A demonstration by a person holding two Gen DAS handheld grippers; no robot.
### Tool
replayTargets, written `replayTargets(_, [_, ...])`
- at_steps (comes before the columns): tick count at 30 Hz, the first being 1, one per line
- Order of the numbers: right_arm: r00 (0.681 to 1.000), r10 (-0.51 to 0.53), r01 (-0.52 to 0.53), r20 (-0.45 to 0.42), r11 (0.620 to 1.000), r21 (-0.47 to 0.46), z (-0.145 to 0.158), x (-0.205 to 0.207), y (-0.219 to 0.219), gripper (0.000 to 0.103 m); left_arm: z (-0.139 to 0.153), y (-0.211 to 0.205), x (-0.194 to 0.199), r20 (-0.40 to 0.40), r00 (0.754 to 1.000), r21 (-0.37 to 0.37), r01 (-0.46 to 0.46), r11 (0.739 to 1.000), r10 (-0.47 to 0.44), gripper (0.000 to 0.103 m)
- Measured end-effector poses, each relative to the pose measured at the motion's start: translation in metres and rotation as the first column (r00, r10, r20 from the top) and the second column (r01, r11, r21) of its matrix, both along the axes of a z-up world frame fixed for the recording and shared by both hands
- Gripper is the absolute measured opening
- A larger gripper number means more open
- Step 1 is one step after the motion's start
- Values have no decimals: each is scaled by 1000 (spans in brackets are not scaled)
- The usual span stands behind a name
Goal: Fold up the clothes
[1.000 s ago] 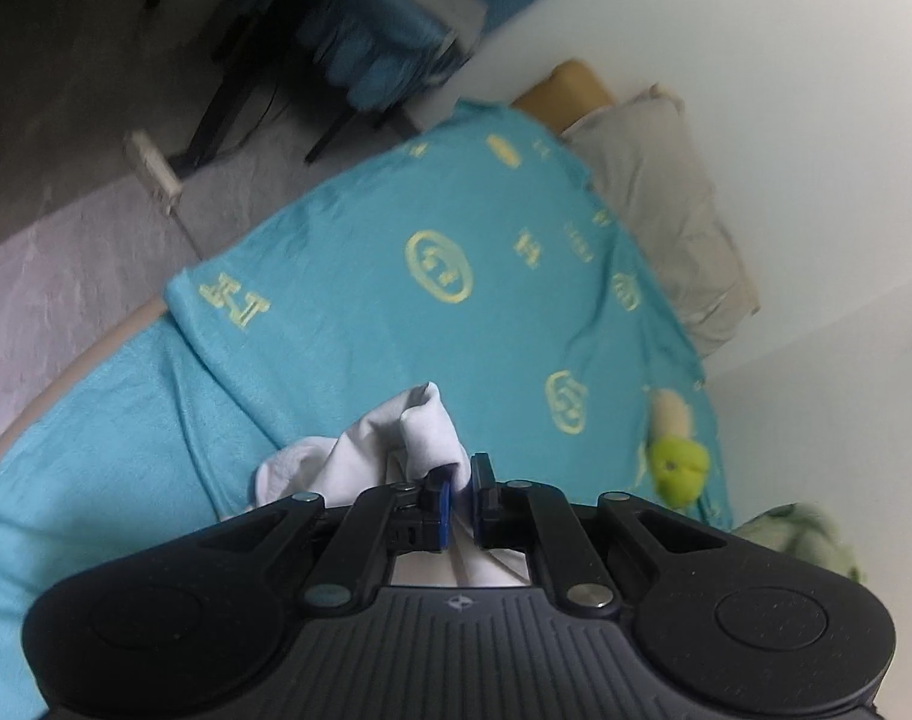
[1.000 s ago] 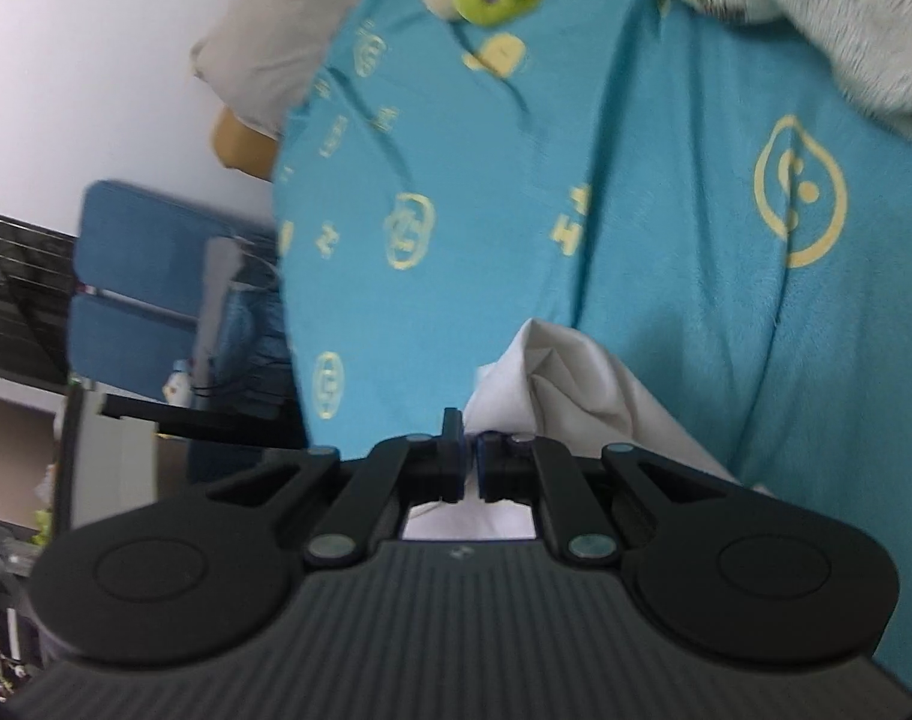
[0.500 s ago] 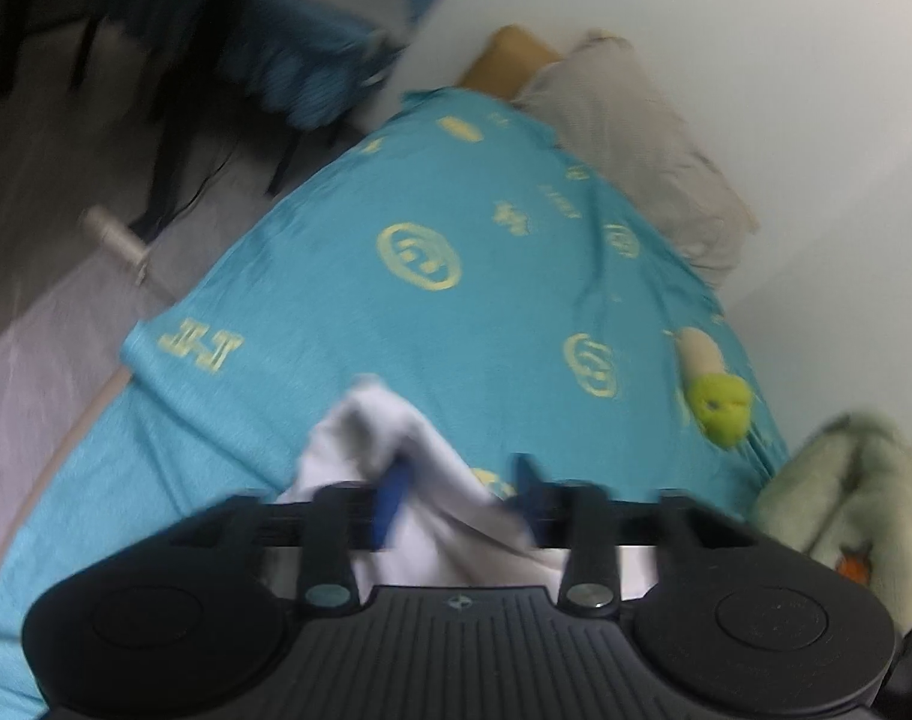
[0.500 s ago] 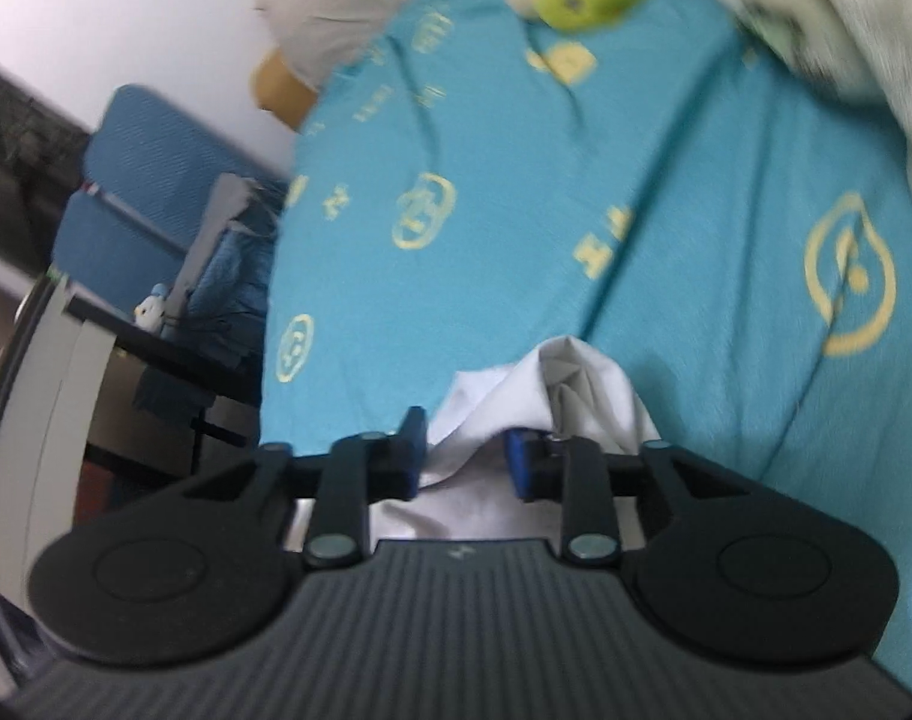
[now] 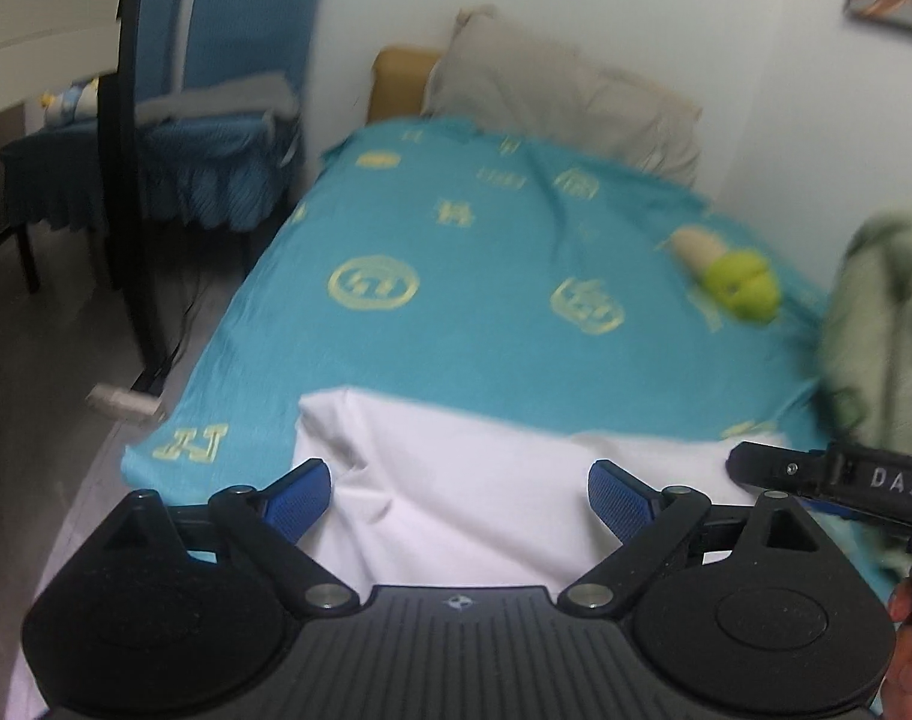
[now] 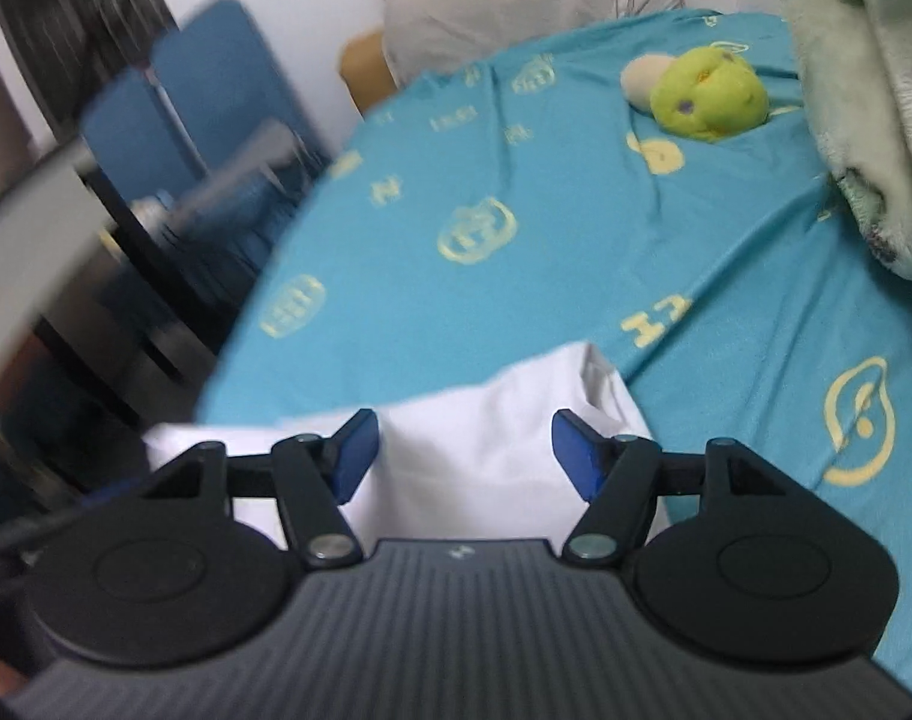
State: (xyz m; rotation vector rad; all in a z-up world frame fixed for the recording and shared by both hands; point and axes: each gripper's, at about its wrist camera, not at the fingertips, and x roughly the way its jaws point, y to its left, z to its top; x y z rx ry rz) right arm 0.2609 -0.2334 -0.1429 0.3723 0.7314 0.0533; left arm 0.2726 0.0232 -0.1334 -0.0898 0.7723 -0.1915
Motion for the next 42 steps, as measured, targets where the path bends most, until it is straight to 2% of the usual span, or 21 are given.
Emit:
replayTargets(4, [1000,19,-20,-25,999,-40,-20,11,4,67,-18,-1,8,-31,999,43,15,999,-14,93])
replayTargets(6, [1000,19,-20,-21,998,-55,-18,9,6,67,-17,-3,7,-25,1000,56,20,998,-18,93])
replayTargets(11, [1000,7,-7,-4,999,-54,-4,-7,10,66,-5,-6,-10,3,999,63,32,997,-32,93])
replayTargets(17, [998,-5,7,55,999,-42,21,-49,10,66,20,-12,-60,45,996,106,66,992,-71,93])
replayTargets(22, [1000,-7,8,25,998,-67,23,-83,17,66,22,-9,-90,-12,999,104,46,994,-45,93])
replayTargets(25, [999,-31,29,-39,998,-59,11,-92,18,66,11,-8,-94,-52,999,114,22,993,-16,94])
replayTargets(28, [995,-34,28,-98,998,-54,-5,-91,18,65,4,-11,-96,-55,998,134,21,991,-14,95])
replayTargets(30, [994,-31,27,-109,999,-40,-8,-89,16,66,5,-11,-99,-47,999,140,17,990,-11,95])
replayTargets(33, [993,-31,29,-112,999,-20,-9,-90,13,65,7,-4,-109,-56,998,105,9,994,-4,95])
replayTargets(36, [993,-34,33,-115,999,-11,-9,-92,12,65,15,9,-127,-86,996,25,10,1000,-8,96])
replayTargets(39, [993,-34,34,-117,999,-7,-9,-92,11,65,17,28,-140,-156,988,-114,-34,993,16,97])
replayTargets(42, [992,-35,34,-123,999,-5,-9,-90,10,66,5,46,-142,-277,960,-274,-113,955,34,97])
